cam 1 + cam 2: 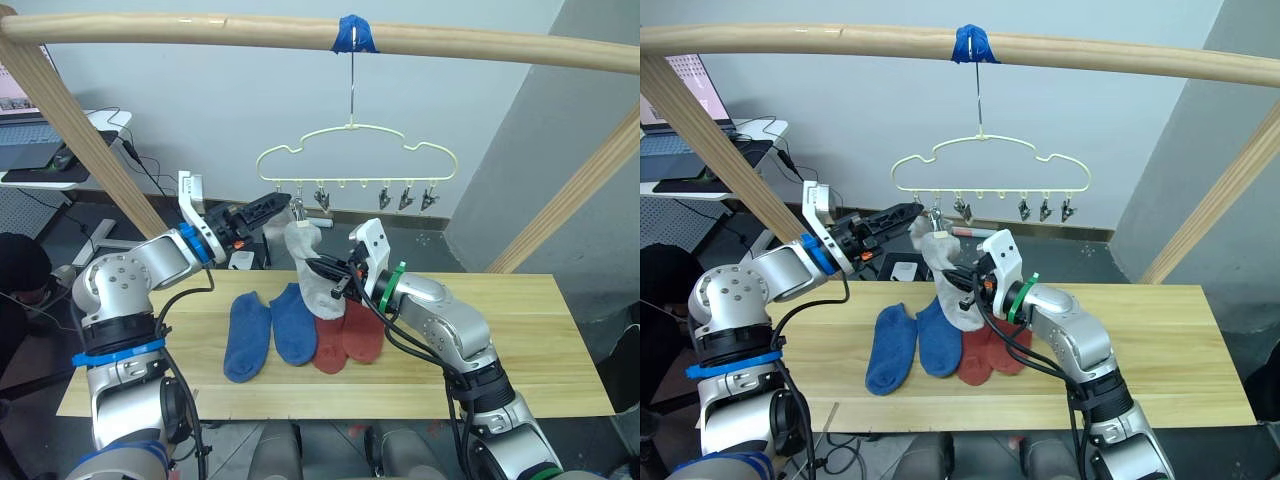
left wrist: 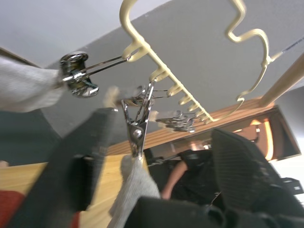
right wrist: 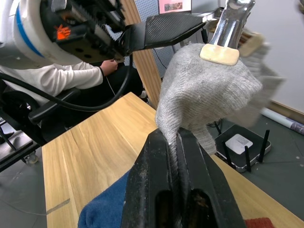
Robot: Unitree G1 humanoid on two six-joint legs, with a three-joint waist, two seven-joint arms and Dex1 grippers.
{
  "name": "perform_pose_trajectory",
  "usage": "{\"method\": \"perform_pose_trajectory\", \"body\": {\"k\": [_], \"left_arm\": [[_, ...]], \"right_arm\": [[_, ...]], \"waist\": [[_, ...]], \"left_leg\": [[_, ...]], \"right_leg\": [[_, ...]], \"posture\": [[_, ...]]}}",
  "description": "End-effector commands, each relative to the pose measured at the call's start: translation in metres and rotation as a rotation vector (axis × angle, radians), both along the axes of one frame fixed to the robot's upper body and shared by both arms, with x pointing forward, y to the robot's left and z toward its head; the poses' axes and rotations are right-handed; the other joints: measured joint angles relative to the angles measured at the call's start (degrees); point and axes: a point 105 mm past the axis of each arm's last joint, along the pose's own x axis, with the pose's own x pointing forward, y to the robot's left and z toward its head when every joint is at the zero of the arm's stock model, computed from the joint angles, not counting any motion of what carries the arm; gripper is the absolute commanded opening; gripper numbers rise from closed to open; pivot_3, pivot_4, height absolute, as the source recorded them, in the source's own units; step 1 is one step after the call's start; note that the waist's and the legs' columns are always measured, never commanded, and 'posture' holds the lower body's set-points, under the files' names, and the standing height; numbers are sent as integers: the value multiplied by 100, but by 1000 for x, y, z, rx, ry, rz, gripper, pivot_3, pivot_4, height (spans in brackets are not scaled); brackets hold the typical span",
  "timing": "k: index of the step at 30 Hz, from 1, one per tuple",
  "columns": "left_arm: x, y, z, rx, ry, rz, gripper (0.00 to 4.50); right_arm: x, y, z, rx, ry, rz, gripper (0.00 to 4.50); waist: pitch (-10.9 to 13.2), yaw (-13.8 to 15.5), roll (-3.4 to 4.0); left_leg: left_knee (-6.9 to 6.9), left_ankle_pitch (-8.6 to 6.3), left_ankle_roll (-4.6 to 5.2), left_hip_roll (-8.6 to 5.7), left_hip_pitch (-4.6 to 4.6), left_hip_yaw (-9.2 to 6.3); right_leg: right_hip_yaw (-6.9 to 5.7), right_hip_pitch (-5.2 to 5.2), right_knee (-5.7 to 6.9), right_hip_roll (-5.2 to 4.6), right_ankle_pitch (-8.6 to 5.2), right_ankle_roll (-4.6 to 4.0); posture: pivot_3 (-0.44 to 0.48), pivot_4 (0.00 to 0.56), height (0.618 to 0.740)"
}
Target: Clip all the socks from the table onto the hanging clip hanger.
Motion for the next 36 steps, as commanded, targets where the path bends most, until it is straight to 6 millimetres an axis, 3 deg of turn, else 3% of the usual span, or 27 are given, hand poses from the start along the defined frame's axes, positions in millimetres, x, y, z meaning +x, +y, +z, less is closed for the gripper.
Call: {"method": "perform_pose_trajectory", "body": {"k": [1, 4, 6, 13, 19, 25, 28, 34, 36], "left_arm": [[-16, -8, 11, 86, -108, -34, 4500], [-19, -17, 7, 129, -138, -31, 4500], [-19, -21, 6, 143, -152, -27, 4500], [-29, -36, -19, 239, -166, -83, 4500], [-25, -45, -27, 296, -225, -65, 4500], [0, -49, -17, 406, -451, 111, 4500], [-2, -65, -9, 401, -583, 114, 3901], [3, -80, -16, 454, -655, 161, 2122], [7, -80, -18, 459, -662, 186, 2122]], "right_arm": [[-4, 9, 11, 62, 9, 35, 555], [-3, 11, 9, 94, 59, 26, 1345], [0, 8, 4, 82, 68, 5, 2102], [-2, -23, -17, 12, 85, -59, 4459], [-4, -50, -26, -21, 86, -144, 4459], [-4, -68, -20, -35, 52, -199, 4459], [-11, -80, 2, -6, -35, -202, 4500], [-23, -97, 27, -4, -153, -195, 4500], [-26, -99, 38, 16, -189, -188, 4500]], "waist": [[0, 8, 0], [0, 13, 0], [0, 29, 0], [0, 28, -1], [0, 22, -1], [0, 22, -1], [0, 23, -1], [0, 19, -2], [1, 6, -3]], "left_leg": [[0, 0, 0, 0, 0, 0], [-2, 0, -1, -1, -1, 1], [0, 1, -2, -1, -2, -1], [1, 2, -5, -11, -1, 6], [-2, 3, -5, -9, -4, 6], [2, 3, -5, -12, -4, 14], [2, 3, -4, -14, -4, 16], [2, 2, -3, -14, -7, 19], [3, 2, -3, -14, -6, 18]], "right_leg": [[0, -1, -1, 0, 0, 0], [1, 0, -1, -3, 0, 0], [-2, 0, 1, -3, 0, -1], [3, 3, -3, -13, 0, 0], [3, -3, -2, -10, 0, 0], [11, -2, -4, -11, 0, 0], [14, -2, -4, -11, 0, 0], [17, -1, -10, -11, 0, 0], [16, -1, -8, -10, 0, 0]], "posture": [[65, 169, 740], [72, 168, 740], [73, 164, 740], [65, 157, 740], [53, 155, 740], [33, 157, 740], [31, 159, 740], [16, 169, 740], [12, 169, 740]]}}
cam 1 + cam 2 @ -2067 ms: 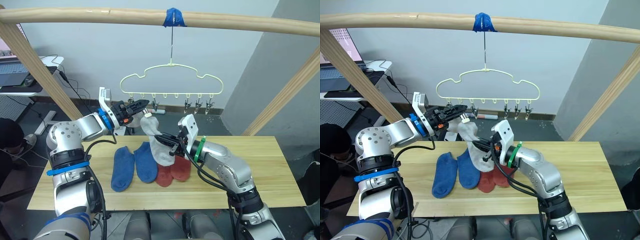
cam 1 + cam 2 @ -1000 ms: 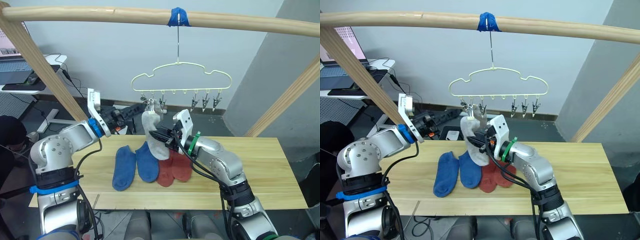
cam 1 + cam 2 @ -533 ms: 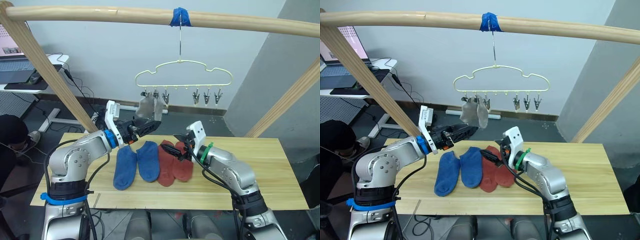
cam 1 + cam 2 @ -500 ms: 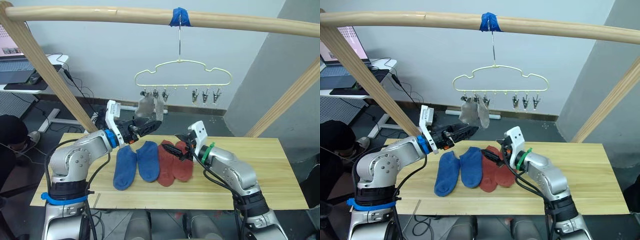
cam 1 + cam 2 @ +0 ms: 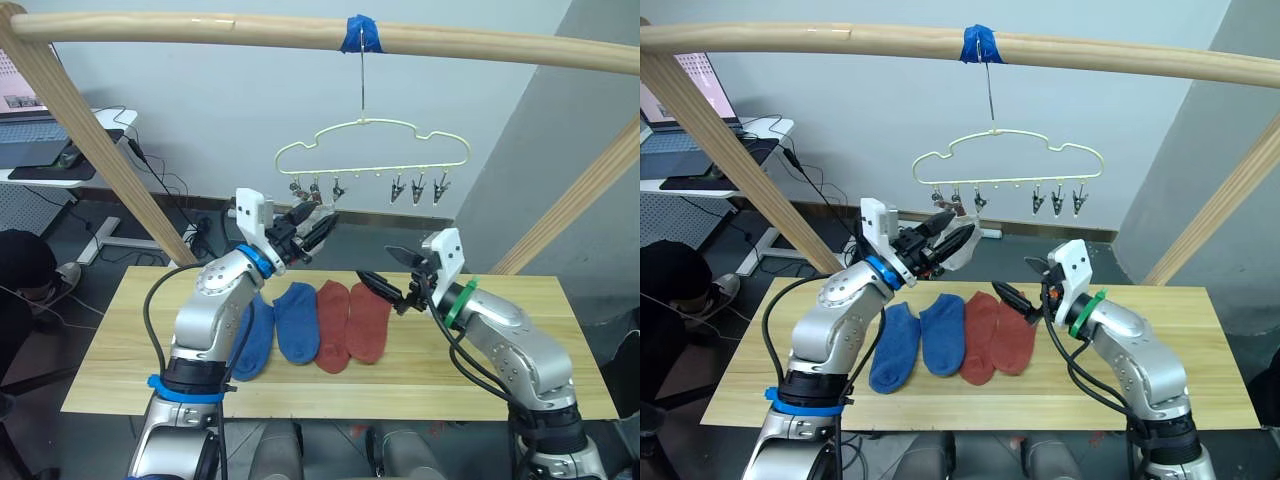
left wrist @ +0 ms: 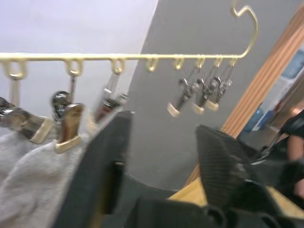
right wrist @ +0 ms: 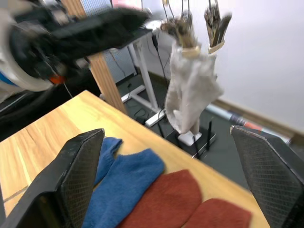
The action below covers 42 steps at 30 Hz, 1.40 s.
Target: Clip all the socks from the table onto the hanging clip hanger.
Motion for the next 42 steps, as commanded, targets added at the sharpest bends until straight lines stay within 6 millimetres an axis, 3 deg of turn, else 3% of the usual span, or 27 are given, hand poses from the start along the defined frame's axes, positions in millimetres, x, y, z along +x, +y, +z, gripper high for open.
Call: {"method": "perform_pose_trajectory", "body": {"k": [1, 5, 10, 32, 42], "left_arm": [[6, -2, 9, 6, -78, 36, 2122], [19, -6, 7, 4, -101, 80, 2122], [34, -8, 3, 7, -108, 115, 2122], [57, -9, 3, -33, -126, 176, 2122], [60, -21, 8, -61, -136, 152, 2122]], "right_arm": [[-9, -2, 34, 54, -131, 37, 4500], [-14, 2, 52, 70, -211, 87, 4500], [-9, 4, 59, 75, -242, 79, 4500], [-6, 6, 66, 73, -266, 68, 4500], [-6, 6, 67, 69, -271, 60, 4500]], "waist": [[0, -23, 0], [0, -23, -1], [0, -25, -1], [1, -42, -1], [1, -55, -1]], "left_leg": [[1, 0, 0, 0, 0, 1], [6, 0, 1, -2, 0, 0], [11, 0, 1, -4, 0, 1], [9, 0, 1, -4, -1, 0], [9, 0, 1, -4, 0, 0]], "right_leg": [[2, 0, 0, 0, 0, 0], [1, 1, 3, 1, 0, 0], [3, 4, 2, 1, 1, 2], [1, 4, 2, 1, 1, 3], [1, 4, 2, 1, 1, 3]], "posture": [[6, 169, 740], [-8, 168, 740], [-25, 164, 740], [-52, 167, 740], [-62, 165, 740]]}}
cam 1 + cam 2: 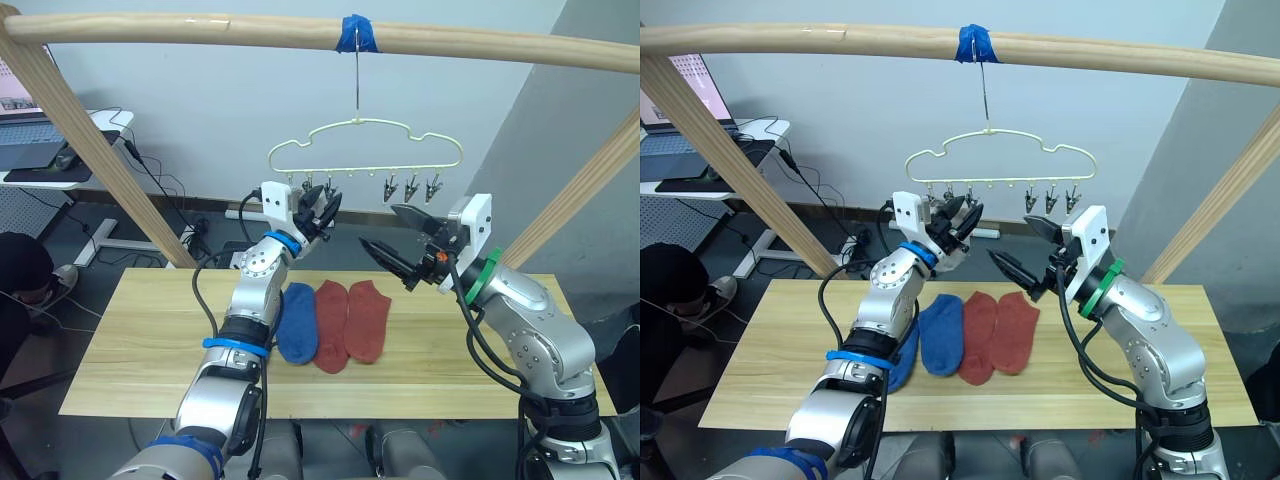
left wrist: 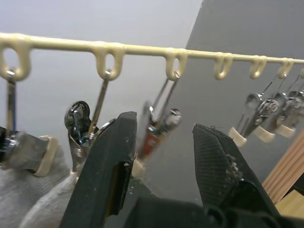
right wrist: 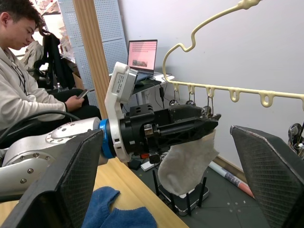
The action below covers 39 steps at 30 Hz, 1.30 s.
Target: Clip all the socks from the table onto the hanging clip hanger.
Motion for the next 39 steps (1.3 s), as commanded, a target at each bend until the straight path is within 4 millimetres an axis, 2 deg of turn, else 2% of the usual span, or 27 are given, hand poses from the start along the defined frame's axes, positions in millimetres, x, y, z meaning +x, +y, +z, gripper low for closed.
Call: {"method": "perform_pose_trajectory", "body": {"k": [1, 23, 26, 30, 39], "left_arm": [[1, -6, 21, -12, -70, -7, 2122], [10, 0, 19, 24, -82, 41, 2122], [10, 0, 21, 18, -87, 42, 1519], [12, 2, 27, -5, -97, 45, 396], [7, 7, 24, -7, -79, 27, 295]], "right_arm": [[-4, 1, 12, 11, -57, 2, 4500], [-4, 1, 14, 4, -61, -1, 4500], [-4, 1, 13, 5, -59, -2, 4500], [-5, 1, 12, 3, -55, 2, 4500], [-5, 6, 1, 1, -30, 3, 4500]], "waist": [[0, -10, 0], [0, -90, 0], [0, -97, 0], [0, -98, 0], [0, -106, 0]], "left_leg": [[0, 0, 0, 0, 0, -1], [1, 0, 0, 0, 0, -1], [1, 0, 0, 0, 0, 0], [1, 0, 0, 0, 0, -1], [1, 0, 0, 0, 0, -1]], "right_leg": [[-1, 0, 0, 0, 0, 0], [-1, 1, 2, 0, 0, 0], [-1, 1, 2, 0, 0, 0], [-1, 1, 3, 0, 0, 0], [-2, 1, 4, 0, 0, 0]], "posture": [[-62, 165, 740], [-73, 157, 740], [-73, 157, 740], [-72, 152, 740], [-64, 154, 740]]}}
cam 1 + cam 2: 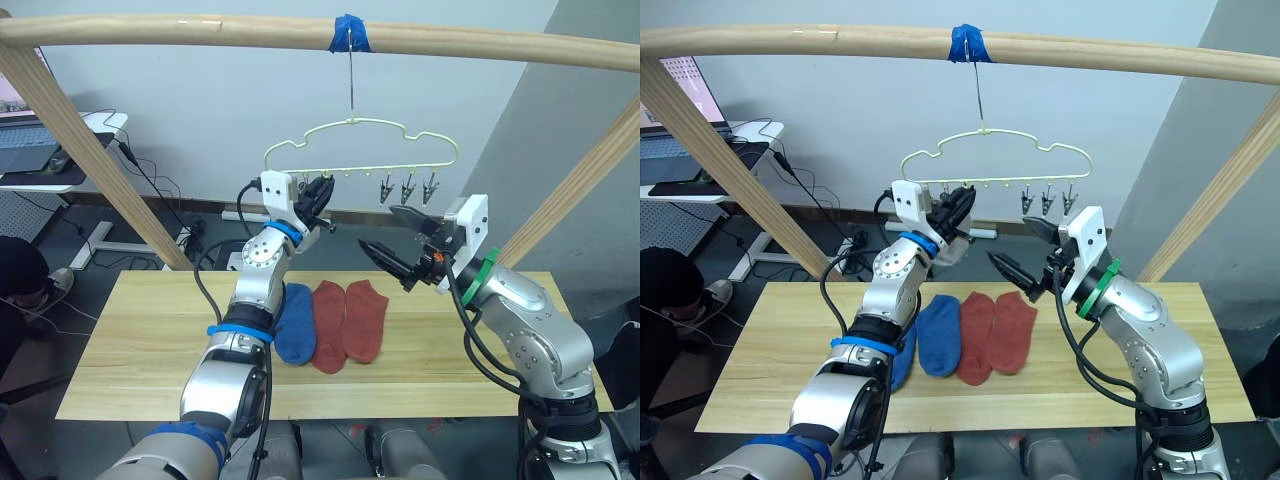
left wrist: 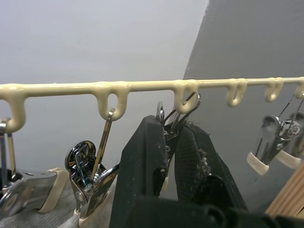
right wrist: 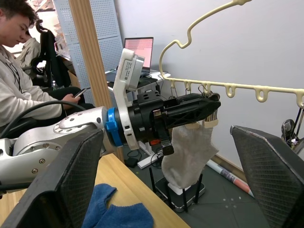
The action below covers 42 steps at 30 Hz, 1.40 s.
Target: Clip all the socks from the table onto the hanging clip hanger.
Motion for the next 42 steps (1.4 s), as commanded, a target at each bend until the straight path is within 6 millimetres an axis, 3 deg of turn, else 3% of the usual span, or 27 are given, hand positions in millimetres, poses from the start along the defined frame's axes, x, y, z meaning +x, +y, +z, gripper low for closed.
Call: {"method": "perform_pose_trajectory", "body": {"k": [1, 9, 17, 42], "left_arm": [[-5, 3, 12, -9, -39, -16, 295], [-13, 5, 1, 34, -24, -15, 295], [-7, 1, 5, 19, -27, -4, 2775], [-1, -6, 13, 6, -50, -7, 2775]], "right_arm": [[-6, 4, 3, 12, -31, 10, 4500], [-5, 6, -2, 15, -20, 10, 4500], [-3, 5, 1, 12, -31, 8, 4500], [-2, 2, 3, 14, -39, -19, 4500]], "waist": [[0, -4, 0], [0, -1, 0], [0, -3, 0], [0, -16, 0]], "left_leg": [[0, 0, 0, 0, 0, 0], [4, 1, -1, 1, 1, -3], [5, 0, 0, 0, 1, -6], [5, 1, 0, 0, 1, -6]], "right_leg": [[0, 0, 0, 0, 0, 0], [-2, 2, 5, 0, 0, 0], [-6, 4, 4, 0, 1, 0], [-6, 4, 5, 0, 1, 0]], "posture": [[-60, 154, 740], [-49, 157, 740], [-54, 154, 740], [-78, 152, 740]]}}
